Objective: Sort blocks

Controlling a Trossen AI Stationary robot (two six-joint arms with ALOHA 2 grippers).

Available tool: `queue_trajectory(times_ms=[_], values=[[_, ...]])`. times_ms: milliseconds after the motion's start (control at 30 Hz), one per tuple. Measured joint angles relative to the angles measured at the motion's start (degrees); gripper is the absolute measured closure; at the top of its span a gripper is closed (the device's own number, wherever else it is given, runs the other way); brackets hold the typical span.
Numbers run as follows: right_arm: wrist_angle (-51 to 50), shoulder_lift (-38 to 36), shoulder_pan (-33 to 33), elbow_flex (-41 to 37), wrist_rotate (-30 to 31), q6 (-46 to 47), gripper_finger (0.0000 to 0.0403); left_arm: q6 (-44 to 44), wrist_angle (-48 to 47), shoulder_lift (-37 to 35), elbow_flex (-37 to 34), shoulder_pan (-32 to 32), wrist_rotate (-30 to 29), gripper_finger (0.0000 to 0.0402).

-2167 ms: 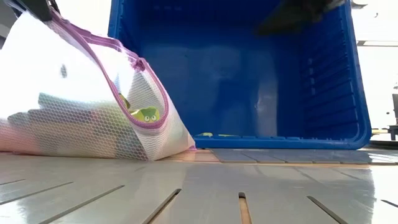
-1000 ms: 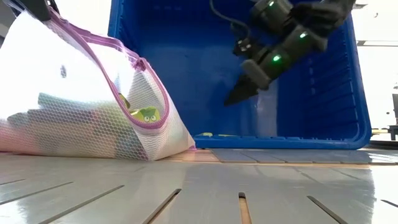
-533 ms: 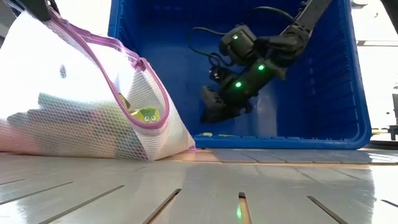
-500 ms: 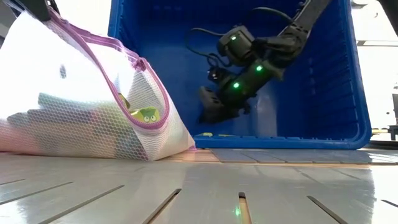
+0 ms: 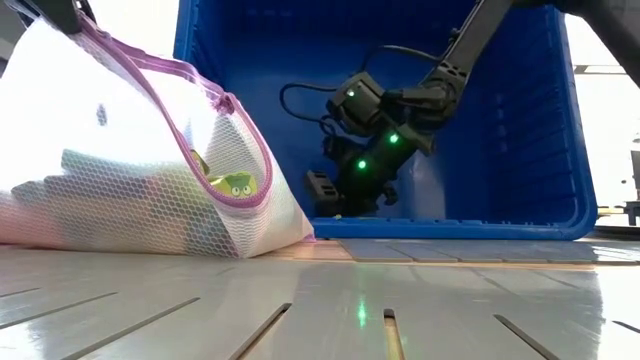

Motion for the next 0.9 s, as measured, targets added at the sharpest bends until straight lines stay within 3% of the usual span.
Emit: queue_trajectory(times_ms=[233,500,900], values=[[0.4,1.5,0.1,0.2,0.1,-0.1,0.0217,0.0,0.0,0.0,0.0,0.0,0.0,0.0378],[1.6,1.7,0.1,0.1,-0.2,-5.4,0.0312,0.0,0.0,0.0,0.0,0.0,0.0,0.0378],[2.7,-2.9,2.1,-0.5,3.4,-14.5,0.0316,0.0,0.0,0.0,0.0,0.0,0.0,0.0378]])
